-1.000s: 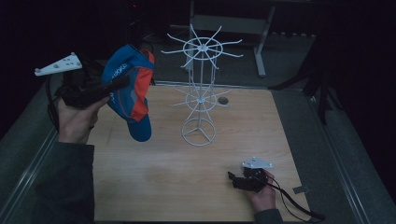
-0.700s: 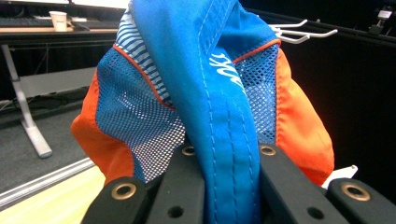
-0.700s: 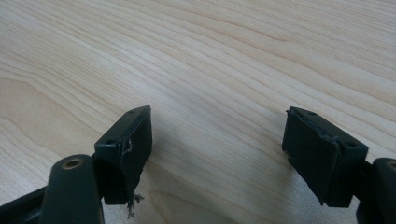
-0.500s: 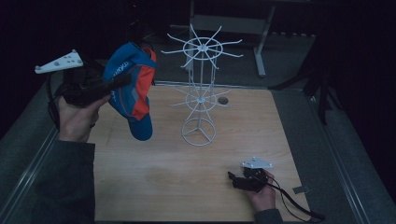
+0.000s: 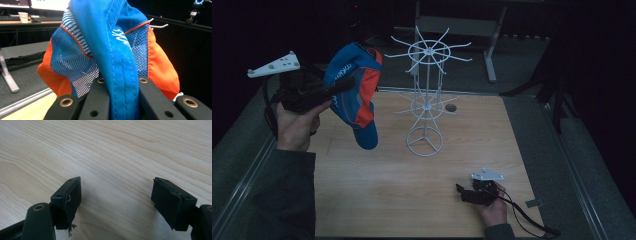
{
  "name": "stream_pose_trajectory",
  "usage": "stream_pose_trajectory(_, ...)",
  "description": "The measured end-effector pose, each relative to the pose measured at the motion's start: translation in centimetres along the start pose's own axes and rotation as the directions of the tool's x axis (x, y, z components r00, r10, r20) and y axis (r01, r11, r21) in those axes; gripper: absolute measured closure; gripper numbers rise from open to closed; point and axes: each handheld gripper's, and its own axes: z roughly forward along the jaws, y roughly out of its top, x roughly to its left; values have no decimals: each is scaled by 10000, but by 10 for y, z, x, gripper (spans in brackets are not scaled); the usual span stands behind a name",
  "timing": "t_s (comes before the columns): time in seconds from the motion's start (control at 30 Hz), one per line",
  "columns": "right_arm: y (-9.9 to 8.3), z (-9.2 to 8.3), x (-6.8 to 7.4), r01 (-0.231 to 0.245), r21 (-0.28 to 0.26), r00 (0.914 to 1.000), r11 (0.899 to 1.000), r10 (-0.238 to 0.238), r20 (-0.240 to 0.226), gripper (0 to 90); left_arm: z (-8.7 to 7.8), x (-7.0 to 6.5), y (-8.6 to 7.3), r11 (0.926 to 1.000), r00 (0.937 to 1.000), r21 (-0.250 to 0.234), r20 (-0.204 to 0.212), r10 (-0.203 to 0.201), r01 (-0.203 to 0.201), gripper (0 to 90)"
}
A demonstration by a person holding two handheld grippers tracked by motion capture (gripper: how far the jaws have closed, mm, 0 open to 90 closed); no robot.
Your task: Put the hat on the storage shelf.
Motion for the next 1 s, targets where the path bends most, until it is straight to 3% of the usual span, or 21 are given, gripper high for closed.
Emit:
stream_pose_trajectory(0.57,0,0,0,2,1,10000,10000,-2,0,242,15,0,4,9998,9996,127,247,140,-144,888)
stream_pose_trajectory(1.0,0,0,0,-17,-7,10000,10000,17,1,241,34,8,-6,9958,9997,917,220,-55,35,884)
